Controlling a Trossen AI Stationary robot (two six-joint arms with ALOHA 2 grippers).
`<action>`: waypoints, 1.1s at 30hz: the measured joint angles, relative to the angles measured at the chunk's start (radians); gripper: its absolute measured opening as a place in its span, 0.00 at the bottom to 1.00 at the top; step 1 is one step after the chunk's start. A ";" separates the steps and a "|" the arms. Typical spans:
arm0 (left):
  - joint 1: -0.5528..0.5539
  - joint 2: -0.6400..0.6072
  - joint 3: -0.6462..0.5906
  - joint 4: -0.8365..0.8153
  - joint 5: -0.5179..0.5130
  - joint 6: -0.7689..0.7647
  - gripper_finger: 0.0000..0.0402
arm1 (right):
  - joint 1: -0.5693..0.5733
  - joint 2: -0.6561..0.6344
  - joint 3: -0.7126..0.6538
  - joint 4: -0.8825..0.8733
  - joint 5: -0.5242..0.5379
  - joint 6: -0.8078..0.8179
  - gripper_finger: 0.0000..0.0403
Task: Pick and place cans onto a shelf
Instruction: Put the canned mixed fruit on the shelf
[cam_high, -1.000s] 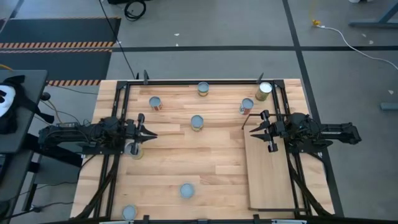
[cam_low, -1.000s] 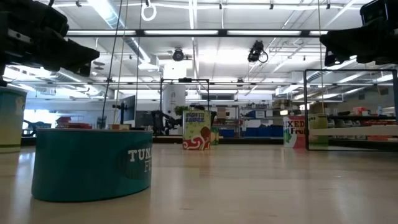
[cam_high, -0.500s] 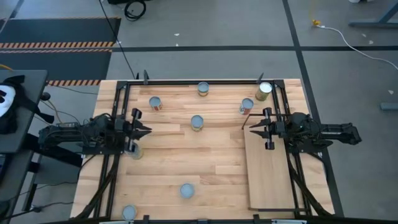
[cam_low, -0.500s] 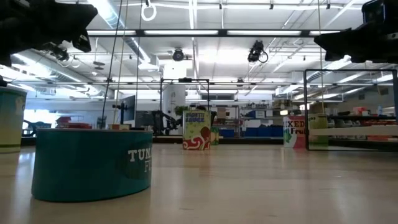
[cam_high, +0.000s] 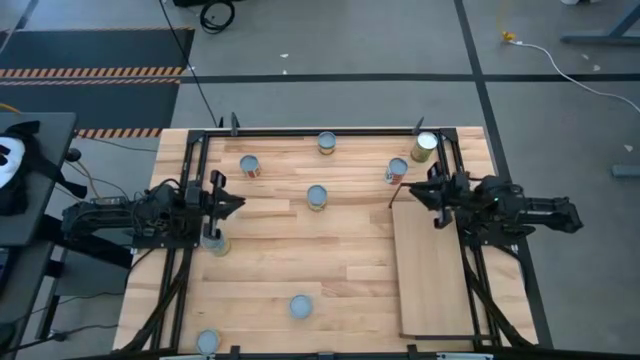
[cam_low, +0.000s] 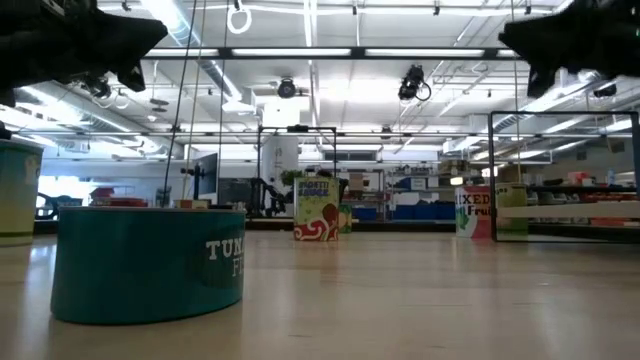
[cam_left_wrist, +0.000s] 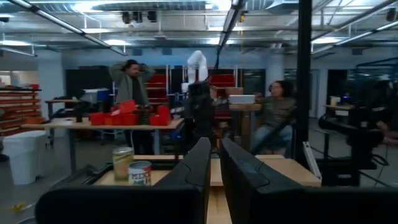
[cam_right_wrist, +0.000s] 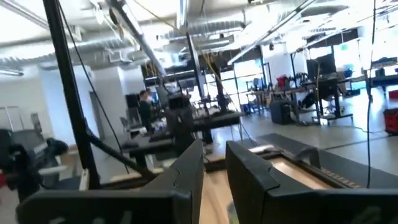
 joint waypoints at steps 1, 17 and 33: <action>0.000 0.000 0.000 0.000 0.000 0.000 0.10 | 0.000 0.022 0.038 -0.032 0.000 0.000 0.19; 0.000 0.000 0.000 0.000 -0.001 0.000 0.10 | -0.085 0.956 0.880 -0.836 0.296 0.232 0.19; 0.000 0.000 0.000 0.010 -0.038 -0.279 0.10 | -0.474 1.537 1.157 -1.264 0.090 0.413 0.37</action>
